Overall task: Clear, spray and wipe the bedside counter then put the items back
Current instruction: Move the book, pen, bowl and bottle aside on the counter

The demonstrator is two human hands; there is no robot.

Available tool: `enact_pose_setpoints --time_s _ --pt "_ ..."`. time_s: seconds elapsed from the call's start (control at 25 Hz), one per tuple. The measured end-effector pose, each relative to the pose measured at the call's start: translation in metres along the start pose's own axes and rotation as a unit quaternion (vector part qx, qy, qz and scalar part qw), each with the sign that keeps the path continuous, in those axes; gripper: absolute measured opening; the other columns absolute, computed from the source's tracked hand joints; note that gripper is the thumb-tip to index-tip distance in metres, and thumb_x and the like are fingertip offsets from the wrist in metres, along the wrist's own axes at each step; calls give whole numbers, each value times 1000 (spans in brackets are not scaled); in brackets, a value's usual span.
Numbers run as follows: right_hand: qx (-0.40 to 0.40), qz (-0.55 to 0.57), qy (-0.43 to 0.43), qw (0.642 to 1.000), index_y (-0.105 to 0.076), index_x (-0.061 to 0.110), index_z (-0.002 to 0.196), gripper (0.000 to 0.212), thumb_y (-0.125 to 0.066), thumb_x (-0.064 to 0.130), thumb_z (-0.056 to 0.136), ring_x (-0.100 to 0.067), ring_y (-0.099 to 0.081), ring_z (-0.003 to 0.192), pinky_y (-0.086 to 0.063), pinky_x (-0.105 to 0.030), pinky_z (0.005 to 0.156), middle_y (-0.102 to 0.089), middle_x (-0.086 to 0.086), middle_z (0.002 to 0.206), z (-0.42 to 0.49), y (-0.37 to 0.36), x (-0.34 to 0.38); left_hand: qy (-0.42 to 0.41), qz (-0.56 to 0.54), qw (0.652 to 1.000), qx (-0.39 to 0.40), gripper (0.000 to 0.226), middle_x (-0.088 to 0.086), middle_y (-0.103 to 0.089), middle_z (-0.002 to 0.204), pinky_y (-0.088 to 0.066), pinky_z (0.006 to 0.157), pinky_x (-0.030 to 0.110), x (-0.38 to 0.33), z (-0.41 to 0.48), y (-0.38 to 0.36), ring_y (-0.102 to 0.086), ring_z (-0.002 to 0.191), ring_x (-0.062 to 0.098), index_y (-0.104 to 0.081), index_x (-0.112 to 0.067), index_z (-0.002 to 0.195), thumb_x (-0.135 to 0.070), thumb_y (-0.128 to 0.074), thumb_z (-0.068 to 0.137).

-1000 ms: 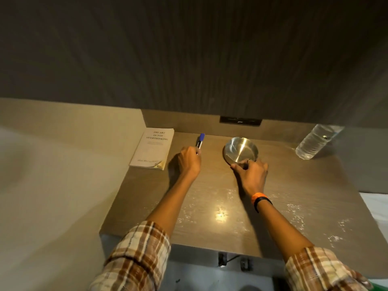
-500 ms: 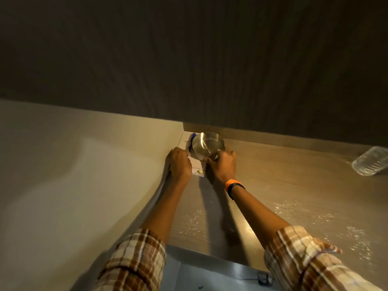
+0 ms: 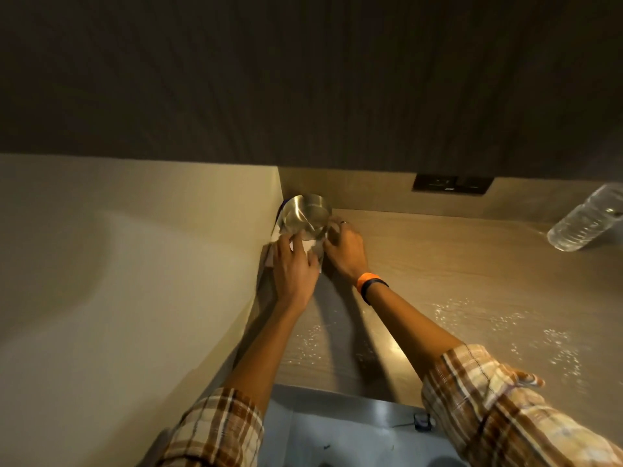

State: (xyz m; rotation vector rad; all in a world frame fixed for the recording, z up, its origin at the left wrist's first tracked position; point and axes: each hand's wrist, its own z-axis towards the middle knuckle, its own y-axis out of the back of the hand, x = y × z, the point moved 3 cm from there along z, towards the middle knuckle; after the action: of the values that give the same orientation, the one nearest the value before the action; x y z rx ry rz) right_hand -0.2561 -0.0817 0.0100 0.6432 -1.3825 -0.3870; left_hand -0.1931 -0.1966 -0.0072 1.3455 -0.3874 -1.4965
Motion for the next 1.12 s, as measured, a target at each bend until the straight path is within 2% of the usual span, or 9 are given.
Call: enact_pose_setpoints --time_s 0.08,0.24,0.36,0.48,0.6,0.72,0.8,0.96,1.12 --pt "-6 -89 15 996 -50 10 139 52 -61 30 93 -34 -43 132 -40 -43 110 -49 -17 141 -15 24 -26 -98 47 994 27 50 15 -56 132 -53 96 43 -25 -17 -11 -56 120 30 -53 -11 134 -34 -49 91" --pt "-70 -237 36 968 -44 14 144 66 -58 46 89 -35 -34 142 -31 -49 118 -37 -17 152 -54 94 -91 -184 92 968 144 64 11 -43 152 -33 119 47 -93 -46 -55 -35 144 27 -39 -14 147 -44 -37 91" --pt "-105 -302 -21 947 -42 11 145 71 -53 54 90 -37 -28 147 -26 -50 122 -32 -19 158 -88 160 -151 -207 77 952 212 70 9 -26 163 -12 127 45 -153 -68 -97 -17 153 25 -27 -13 154 -53 -32 97" --pt "-140 -333 -100 927 -34 9 151 80 -47 62 92 -34 -27 147 -28 -47 121 -29 -18 159 -117 218 -204 -244 66 939 231 73 9 -21 165 -4 127 45 -206 -74 -129 -11 154 25 -23 -13 155 -56 -30 96" --pt "-220 -256 -170 926 -26 6 153 88 -53 62 91 -35 -32 142 -31 -45 117 -33 -20 155 -120 268 -237 -231 72 939 243 78 6 -13 167 -1 127 48 -232 -76 -154 -3 156 23 -15 -16 158 -63 -25 96" --pt "-293 -50 -217 930 -14 9 157 99 -70 49 87 -35 -28 143 -30 -47 117 -25 -20 156 -91 308 -258 -220 107 938 246 85 3 -5 169 2 126 49 -234 -80 -177 4 156 22 -9 -18 159 -70 -16 93" --pt "-308 30 -225 924 -18 10 157 95 -74 42 86 -35 -28 143 -32 -47 117 -22 -17 158 -64 323 -266 -216 117 940 238 87 3 -3 169 3 126 49 -231 -78 -185 5 156 21 -8 -19 160 -73 -12 91" --pt "-326 15 -230 917 -32 4 146 78 -71 38 88 -38 -59 120 -52 -49 97 -56 -20 136 -32 328 -274 -219 114 940 236 89 0 2 169 6 126 47 -229 -76 -190 9 155 19 -5 -20 159 -76 -11 90" --pt "-346 -10 -242 906 -42 2 134 66 -71 38 88 -40 -67 107 -56 -48 89 -67 -21 120 -24 331 -275 -215 92 940 248 91 -1 2 169 10 124 42 -227 -74 -188 10 155 17 -5 -20 159 -77 -16 89"
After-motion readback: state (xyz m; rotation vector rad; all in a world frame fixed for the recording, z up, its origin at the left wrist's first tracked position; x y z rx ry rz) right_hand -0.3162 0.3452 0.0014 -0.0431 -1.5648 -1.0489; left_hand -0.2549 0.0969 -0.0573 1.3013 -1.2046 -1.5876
